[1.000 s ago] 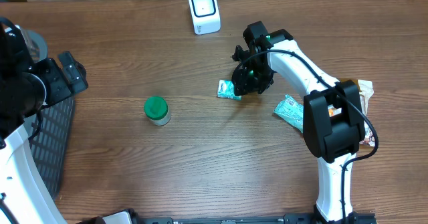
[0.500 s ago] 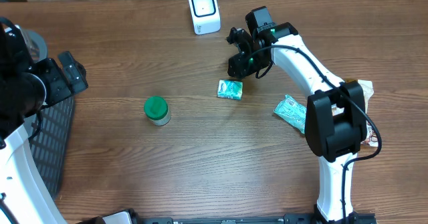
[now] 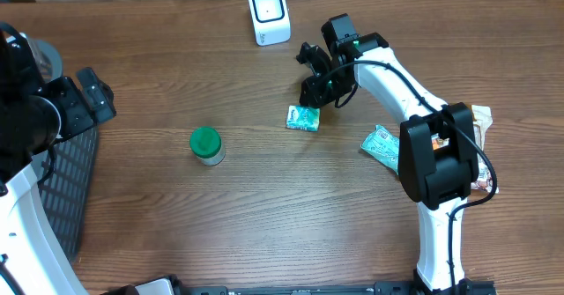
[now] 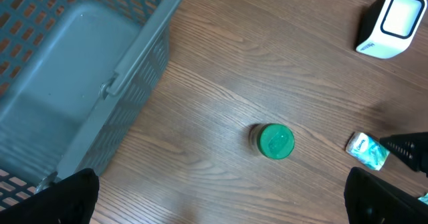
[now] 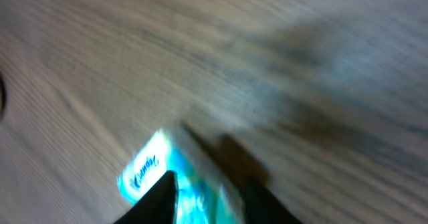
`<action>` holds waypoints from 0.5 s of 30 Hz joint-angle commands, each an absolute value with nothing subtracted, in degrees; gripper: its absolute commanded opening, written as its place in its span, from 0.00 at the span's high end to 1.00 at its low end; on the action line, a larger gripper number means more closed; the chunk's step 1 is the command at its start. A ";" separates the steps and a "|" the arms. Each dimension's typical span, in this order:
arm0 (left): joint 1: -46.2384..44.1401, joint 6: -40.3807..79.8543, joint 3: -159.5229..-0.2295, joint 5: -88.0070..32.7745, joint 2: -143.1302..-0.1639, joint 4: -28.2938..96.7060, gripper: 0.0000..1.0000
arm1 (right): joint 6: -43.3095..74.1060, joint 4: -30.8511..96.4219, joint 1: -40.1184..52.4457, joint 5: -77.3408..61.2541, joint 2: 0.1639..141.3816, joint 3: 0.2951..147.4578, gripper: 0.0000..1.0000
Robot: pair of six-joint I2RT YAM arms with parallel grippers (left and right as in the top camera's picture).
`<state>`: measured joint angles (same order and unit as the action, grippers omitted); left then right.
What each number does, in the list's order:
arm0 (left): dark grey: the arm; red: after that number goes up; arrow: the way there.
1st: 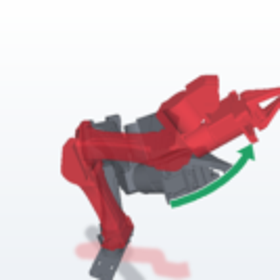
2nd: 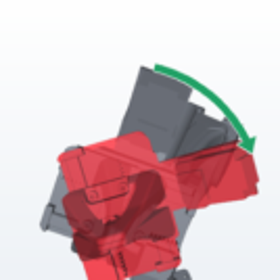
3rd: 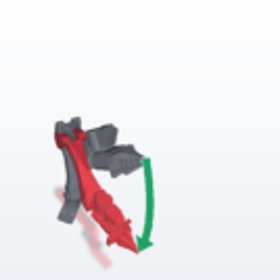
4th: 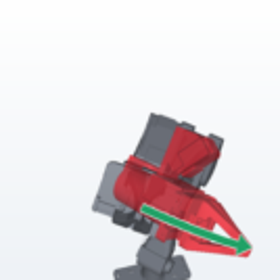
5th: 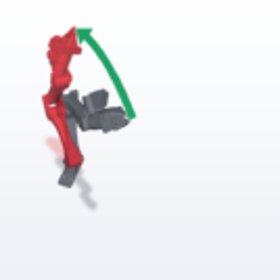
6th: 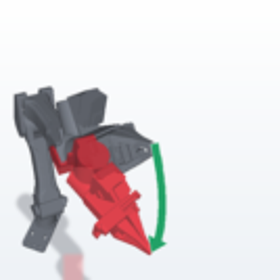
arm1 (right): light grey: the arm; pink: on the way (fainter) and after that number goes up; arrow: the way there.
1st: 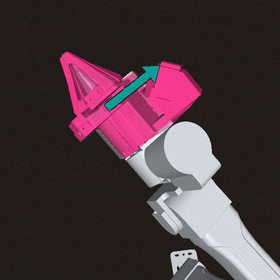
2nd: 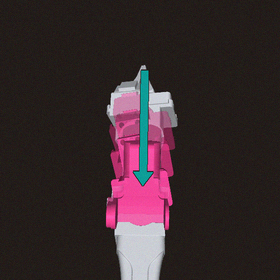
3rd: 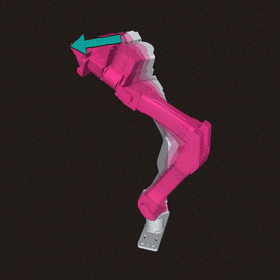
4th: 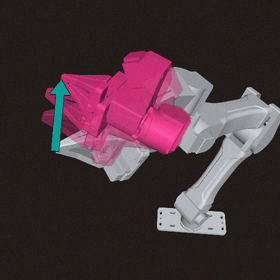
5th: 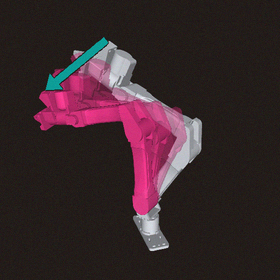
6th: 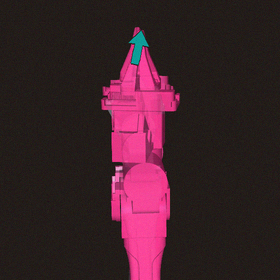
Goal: Scan the item barcode
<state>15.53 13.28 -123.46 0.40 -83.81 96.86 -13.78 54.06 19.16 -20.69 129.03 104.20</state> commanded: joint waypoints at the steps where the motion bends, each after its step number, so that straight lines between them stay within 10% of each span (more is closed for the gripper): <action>1: 15.73 12.21 -123.79 0.19 -83.90 96.79 0.00 | -3.29 50.83 18.50 -15.14 130.04 103.59 0.85; 15: 15.73 12.21 -123.79 0.19 -83.90 96.79 0.00 | 8.05 56.03 20.56 -12.43 130.04 102.78 0.96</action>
